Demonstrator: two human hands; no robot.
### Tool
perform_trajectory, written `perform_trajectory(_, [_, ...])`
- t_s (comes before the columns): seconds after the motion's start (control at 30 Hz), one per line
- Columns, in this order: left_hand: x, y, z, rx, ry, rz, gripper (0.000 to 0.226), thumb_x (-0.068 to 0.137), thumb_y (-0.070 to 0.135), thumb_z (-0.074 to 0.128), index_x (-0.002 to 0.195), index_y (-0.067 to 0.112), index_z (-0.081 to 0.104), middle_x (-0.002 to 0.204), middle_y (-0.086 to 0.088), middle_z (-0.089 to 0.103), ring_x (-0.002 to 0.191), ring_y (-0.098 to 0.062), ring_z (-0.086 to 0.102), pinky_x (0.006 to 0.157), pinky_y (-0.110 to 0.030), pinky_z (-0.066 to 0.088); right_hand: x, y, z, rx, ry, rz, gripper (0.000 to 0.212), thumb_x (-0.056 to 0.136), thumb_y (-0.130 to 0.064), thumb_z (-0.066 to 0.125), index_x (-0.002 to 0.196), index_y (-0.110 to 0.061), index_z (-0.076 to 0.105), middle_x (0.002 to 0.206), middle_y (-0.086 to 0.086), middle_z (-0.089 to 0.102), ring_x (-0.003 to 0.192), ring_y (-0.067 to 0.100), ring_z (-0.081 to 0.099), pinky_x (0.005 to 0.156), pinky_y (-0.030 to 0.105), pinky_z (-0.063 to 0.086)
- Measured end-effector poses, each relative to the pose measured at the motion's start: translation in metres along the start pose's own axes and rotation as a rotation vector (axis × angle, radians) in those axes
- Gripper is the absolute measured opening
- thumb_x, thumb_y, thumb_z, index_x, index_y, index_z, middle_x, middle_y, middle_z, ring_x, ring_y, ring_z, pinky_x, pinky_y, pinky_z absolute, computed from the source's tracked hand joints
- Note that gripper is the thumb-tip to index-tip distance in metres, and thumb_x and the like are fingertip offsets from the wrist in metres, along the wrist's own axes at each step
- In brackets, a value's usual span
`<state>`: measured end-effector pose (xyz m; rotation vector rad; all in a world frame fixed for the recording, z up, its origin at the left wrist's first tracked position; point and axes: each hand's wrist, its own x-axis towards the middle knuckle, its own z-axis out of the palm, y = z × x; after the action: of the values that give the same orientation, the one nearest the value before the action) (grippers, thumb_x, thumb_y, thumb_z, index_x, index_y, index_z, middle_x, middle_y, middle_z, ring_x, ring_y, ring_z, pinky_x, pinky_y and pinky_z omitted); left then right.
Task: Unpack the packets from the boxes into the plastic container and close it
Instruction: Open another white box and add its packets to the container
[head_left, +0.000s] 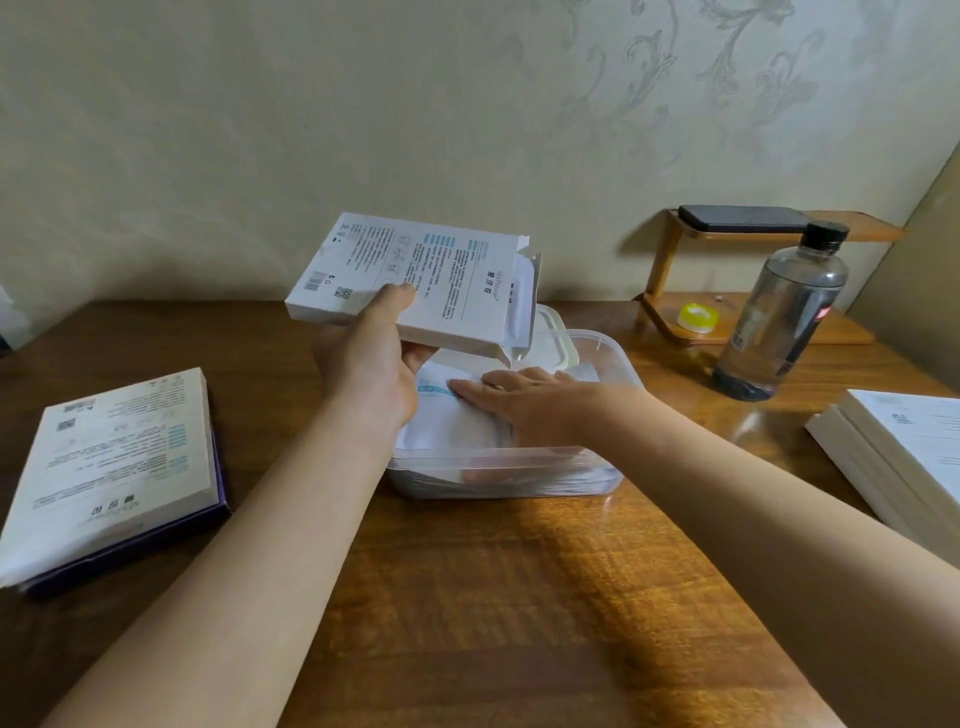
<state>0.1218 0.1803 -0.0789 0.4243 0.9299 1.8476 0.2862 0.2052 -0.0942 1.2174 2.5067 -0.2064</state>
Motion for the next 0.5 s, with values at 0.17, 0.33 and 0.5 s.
perform_trajectory(0.17, [0.002,-0.001,-0.002,0.016,-0.010,0.005,0.039,0.089,0.002,0.073,0.122,0.020,0.066,0.112,-0.006,0.077,0.096,-0.021,0.077,0.065,-0.035,0.062,-0.007,0.005,-0.005,0.064,0.027,0.016,0.091,0.085,-0.076,0.049,0.154,-0.051,-0.005,0.167,-0.006,0.008,0.152,0.030,0.012,0.118,0.063,0.017])
perform_trajectory(0.33, [0.005,-0.001,-0.002,0.025,-0.013,-0.005,0.033,0.089,0.002,0.072,0.115,0.023,0.068,0.113,-0.005,0.077,0.099,-0.022,0.076,0.063,-0.033,0.061,-0.024,0.026,-0.012,0.025,-0.034,0.081,0.103,0.082,-0.074,0.055,0.158,-0.039,-0.005,0.166,-0.008,0.011,0.152,0.027,0.018,0.120,0.057,0.021])
perform_trajectory(0.5, [0.005,-0.002,-0.002,0.033,-0.012,-0.014,0.032,0.089,0.003,0.072,0.113,0.023,0.068,0.112,-0.005,0.078,0.098,-0.021,0.076,0.062,-0.032,0.061,-0.017,0.020,-0.003,-0.040,-0.049,0.101,0.096,0.092,-0.054,0.058,0.160,-0.027,-0.004,0.165,0.001,0.014,0.150,0.032,0.019,0.120,0.055,0.023])
